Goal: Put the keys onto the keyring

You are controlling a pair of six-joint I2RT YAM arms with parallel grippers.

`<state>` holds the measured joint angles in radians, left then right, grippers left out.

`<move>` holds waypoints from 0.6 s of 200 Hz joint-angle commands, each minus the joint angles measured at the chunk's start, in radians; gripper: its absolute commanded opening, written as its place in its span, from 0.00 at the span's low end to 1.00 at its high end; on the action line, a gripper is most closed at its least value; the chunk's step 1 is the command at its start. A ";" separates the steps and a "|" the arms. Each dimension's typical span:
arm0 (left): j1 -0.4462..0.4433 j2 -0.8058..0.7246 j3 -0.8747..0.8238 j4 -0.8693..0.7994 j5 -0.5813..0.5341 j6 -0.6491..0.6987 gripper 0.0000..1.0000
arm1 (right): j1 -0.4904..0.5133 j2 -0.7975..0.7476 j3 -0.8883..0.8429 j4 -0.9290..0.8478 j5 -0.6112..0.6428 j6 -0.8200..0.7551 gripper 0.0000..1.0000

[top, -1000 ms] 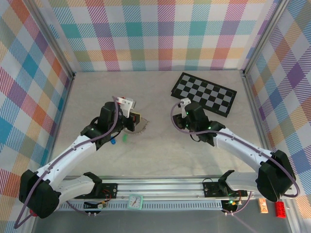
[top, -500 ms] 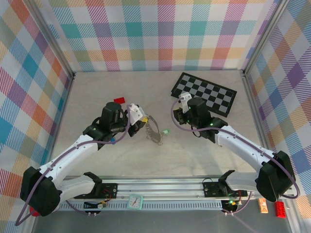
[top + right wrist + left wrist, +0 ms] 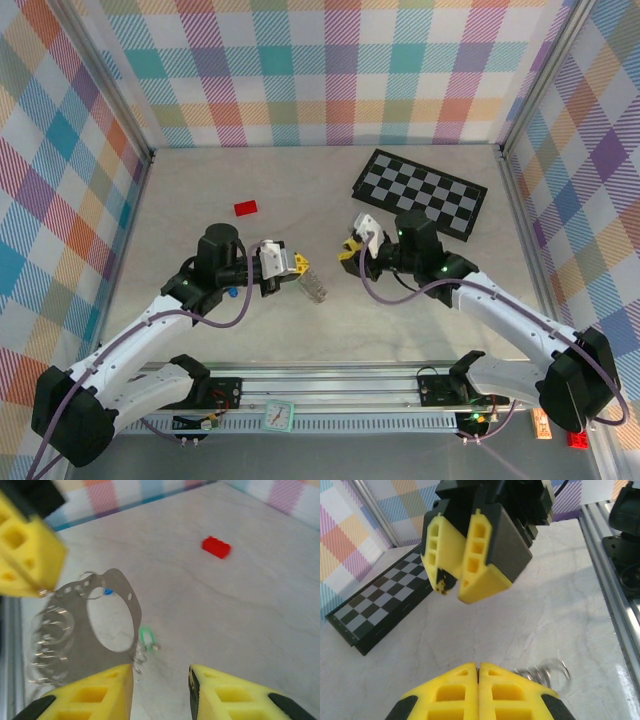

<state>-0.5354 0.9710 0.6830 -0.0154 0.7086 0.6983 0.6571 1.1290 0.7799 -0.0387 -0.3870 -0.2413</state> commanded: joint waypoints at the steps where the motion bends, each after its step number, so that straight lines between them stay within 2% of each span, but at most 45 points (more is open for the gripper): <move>1: -0.005 -0.017 -0.018 0.065 0.100 0.032 0.00 | 0.041 -0.028 -0.077 0.132 -0.167 -0.163 0.35; 63: -0.005 0.006 -0.074 0.217 0.211 -0.124 0.00 | 0.057 0.014 -0.139 0.313 -0.216 -0.112 0.28; 94: -0.005 0.025 -0.113 0.354 0.234 -0.231 0.00 | 0.062 0.048 -0.126 0.327 -0.304 -0.084 0.25; 120: -0.005 0.044 -0.129 0.425 0.248 -0.288 0.00 | 0.073 0.064 -0.125 0.348 -0.329 -0.072 0.23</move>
<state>-0.5354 1.0046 0.5686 0.2493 0.8867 0.4908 0.7181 1.1778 0.6540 0.2466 -0.6308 -0.3344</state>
